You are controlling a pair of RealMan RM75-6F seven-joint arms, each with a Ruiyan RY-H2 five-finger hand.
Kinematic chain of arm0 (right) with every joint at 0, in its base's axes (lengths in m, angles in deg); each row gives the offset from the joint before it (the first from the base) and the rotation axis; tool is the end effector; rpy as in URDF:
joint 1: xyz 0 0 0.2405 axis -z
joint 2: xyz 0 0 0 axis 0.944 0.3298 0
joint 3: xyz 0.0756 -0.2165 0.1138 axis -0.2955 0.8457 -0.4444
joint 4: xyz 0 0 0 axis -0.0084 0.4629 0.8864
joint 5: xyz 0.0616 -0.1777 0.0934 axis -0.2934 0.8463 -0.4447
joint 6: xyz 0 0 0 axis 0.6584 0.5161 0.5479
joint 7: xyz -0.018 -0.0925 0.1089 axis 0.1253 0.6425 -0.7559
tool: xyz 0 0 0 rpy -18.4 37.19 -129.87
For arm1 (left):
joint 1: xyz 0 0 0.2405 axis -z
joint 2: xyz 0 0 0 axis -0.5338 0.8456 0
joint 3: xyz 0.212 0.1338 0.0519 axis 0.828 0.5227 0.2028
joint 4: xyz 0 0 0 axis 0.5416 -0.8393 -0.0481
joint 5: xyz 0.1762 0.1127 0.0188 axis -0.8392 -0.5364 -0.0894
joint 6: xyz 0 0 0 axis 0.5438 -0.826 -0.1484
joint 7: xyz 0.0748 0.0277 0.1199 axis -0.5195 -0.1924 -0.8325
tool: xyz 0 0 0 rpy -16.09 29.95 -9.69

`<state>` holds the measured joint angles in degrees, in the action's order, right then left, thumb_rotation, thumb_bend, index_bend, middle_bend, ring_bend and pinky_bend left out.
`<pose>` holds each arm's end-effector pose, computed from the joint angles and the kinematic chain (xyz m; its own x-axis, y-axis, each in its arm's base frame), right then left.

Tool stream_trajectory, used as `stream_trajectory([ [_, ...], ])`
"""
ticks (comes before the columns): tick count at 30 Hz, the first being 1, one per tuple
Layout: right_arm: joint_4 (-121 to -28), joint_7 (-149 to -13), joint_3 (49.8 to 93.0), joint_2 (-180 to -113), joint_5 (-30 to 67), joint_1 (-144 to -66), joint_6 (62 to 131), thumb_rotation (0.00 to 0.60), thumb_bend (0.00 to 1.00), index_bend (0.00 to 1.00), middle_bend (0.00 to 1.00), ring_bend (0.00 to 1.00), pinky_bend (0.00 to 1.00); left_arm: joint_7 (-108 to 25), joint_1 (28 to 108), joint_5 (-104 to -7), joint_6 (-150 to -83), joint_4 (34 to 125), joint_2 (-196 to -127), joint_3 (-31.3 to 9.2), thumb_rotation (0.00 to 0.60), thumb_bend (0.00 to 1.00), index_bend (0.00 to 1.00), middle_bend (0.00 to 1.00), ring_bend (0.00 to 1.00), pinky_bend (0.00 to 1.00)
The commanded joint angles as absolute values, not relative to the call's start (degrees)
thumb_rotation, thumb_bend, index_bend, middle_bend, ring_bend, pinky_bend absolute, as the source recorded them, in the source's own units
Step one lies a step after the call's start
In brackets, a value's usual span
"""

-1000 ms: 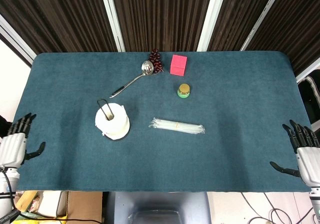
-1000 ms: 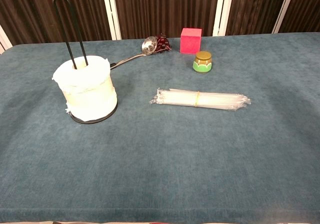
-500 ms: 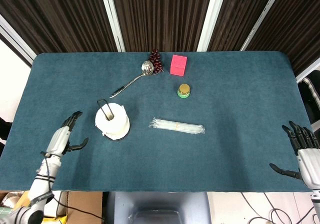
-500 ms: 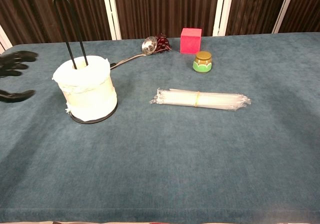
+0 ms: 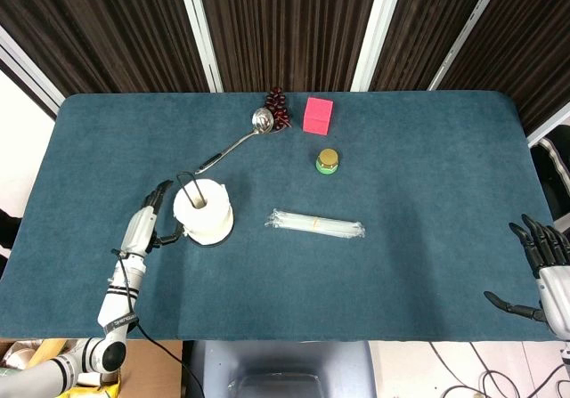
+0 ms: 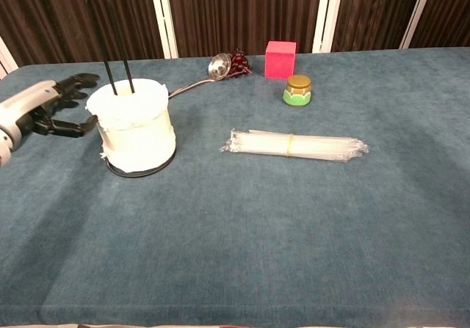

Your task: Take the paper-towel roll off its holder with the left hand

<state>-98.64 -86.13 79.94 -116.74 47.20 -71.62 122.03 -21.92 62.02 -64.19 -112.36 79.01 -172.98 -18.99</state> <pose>-0.2967 -0.1548 0.2099 0.3643 0.0239 0.9310 -0.9300 -0.0426 0.3650 -0.2239 0.3400 -0.0026 -0.2155 0.1893 0.9580 0.9735 -0.0359 0.2260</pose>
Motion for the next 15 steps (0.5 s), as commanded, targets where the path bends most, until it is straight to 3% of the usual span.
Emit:
stream_trajectory([
  [1,-98.61,-86.19,79.94,-116.80,47.25,-71.57,122.11,0.600,0.10,0.00,0.00,0.00,0.04,-19.75,62.51,-64.91,-109.88,81.01,-171.69,-17.87,0.600,0.36,0.00,0.00,0.00,0.03],
  [15,-98.73,-85.74,80.08,-116.91,46.86,-71.94,120.87,0.600,0.10,0.00,0.00,0.00,0.04,-4.56,64.49,-70.36,-105.01,82.24,-171.07,-15.66,0.600,0.36,0.00,0.00,0.00,0.02],
])
